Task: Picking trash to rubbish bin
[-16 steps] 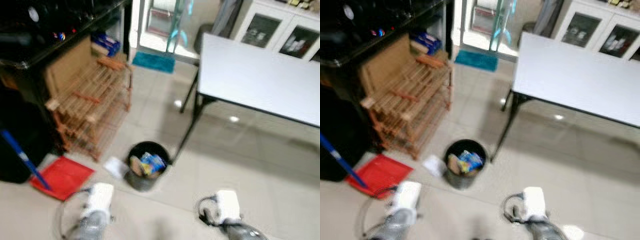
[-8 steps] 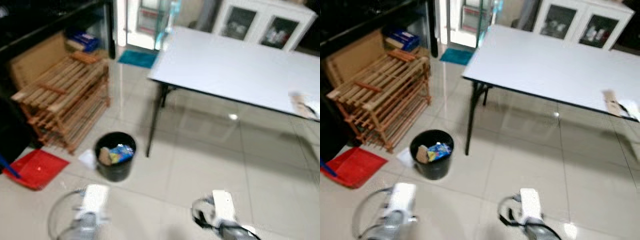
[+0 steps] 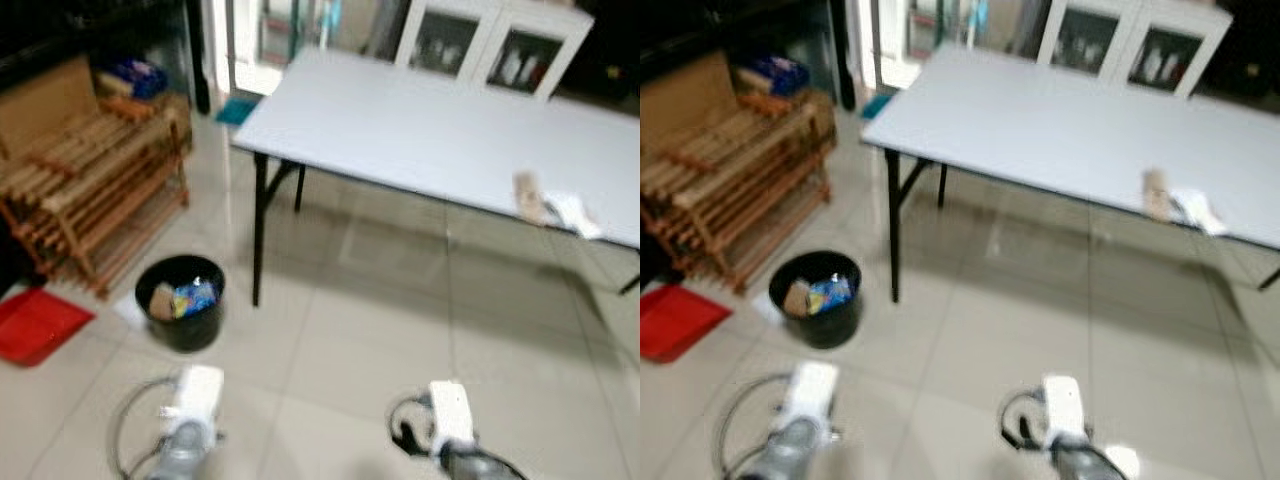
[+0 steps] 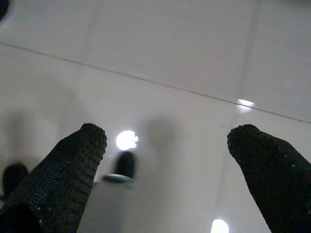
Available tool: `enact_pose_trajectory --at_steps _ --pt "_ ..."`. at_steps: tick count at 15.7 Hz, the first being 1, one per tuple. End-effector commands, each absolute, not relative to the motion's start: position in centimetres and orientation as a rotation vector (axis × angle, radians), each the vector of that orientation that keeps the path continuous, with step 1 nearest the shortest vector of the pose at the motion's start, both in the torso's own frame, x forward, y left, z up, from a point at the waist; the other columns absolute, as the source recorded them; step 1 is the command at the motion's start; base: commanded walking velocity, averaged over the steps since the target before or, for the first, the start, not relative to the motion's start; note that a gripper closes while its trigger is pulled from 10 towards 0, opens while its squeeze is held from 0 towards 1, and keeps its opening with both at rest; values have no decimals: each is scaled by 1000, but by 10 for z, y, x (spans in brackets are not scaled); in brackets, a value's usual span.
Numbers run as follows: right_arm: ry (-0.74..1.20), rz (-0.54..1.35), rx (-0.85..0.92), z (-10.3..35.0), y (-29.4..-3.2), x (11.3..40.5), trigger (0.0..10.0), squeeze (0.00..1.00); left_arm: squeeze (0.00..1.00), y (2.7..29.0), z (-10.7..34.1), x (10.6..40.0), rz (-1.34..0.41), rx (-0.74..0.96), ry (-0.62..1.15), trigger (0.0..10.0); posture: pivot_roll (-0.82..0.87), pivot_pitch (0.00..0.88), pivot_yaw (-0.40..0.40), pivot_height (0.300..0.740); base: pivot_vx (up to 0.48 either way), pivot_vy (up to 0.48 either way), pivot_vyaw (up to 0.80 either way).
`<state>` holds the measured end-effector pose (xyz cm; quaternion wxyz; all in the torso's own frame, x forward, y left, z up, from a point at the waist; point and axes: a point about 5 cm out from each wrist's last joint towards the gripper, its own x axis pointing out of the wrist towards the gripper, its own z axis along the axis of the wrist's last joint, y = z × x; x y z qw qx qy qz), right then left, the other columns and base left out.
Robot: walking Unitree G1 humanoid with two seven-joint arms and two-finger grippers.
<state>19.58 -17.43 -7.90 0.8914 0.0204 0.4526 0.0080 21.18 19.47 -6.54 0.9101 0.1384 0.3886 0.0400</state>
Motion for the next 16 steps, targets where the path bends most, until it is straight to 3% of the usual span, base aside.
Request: enact_pose_trajectory --at_steps 1,16 --pt "937 17 45 -78 -172 198 10000 0 0 203 -65 211 99 300 811 10000 -22 32 -132 740 0 -435 0" --pt "936 9 50 -78 -173 199 10000 0 0 202 -63 215 102 297 803 10000 -25 38 -130 740 0 -425 0"
